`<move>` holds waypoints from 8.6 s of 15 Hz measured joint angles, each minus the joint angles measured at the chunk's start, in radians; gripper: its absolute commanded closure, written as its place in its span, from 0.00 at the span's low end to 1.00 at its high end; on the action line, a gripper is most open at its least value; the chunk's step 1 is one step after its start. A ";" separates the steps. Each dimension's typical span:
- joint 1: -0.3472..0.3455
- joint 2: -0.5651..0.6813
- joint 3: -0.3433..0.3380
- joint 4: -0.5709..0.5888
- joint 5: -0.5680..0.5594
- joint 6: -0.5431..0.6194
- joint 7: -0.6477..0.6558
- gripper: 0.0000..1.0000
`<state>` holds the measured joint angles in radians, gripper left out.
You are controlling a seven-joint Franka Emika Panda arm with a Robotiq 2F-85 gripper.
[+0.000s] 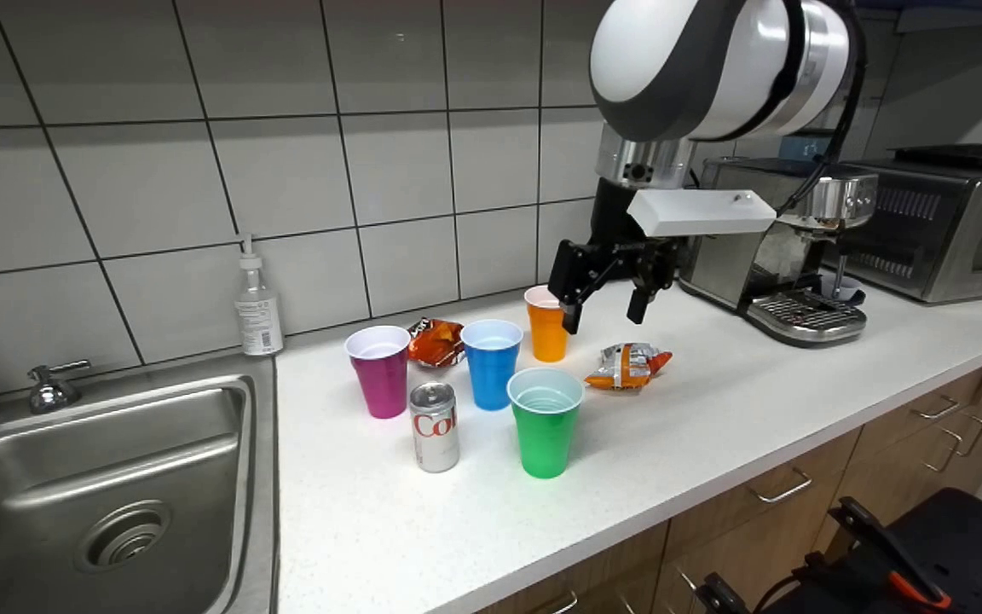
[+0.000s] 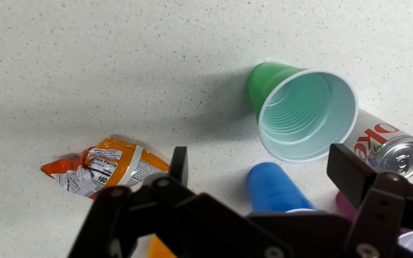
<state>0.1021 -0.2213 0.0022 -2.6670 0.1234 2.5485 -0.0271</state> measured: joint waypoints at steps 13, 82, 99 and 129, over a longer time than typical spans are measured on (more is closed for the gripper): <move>0.001 0.161 0.057 0.018 -0.171 0.124 0.084 0.00; 0.030 0.086 0.063 0.031 0.116 0.232 -0.182 0.99; 0.067 0.059 -0.003 0.096 0.180 0.245 -0.214 0.99; 0.075 0.240 -0.050 0.229 0.249 0.294 -0.223 0.99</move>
<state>0.1769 0.0187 -0.0479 -2.4376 0.3726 2.8430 -0.2497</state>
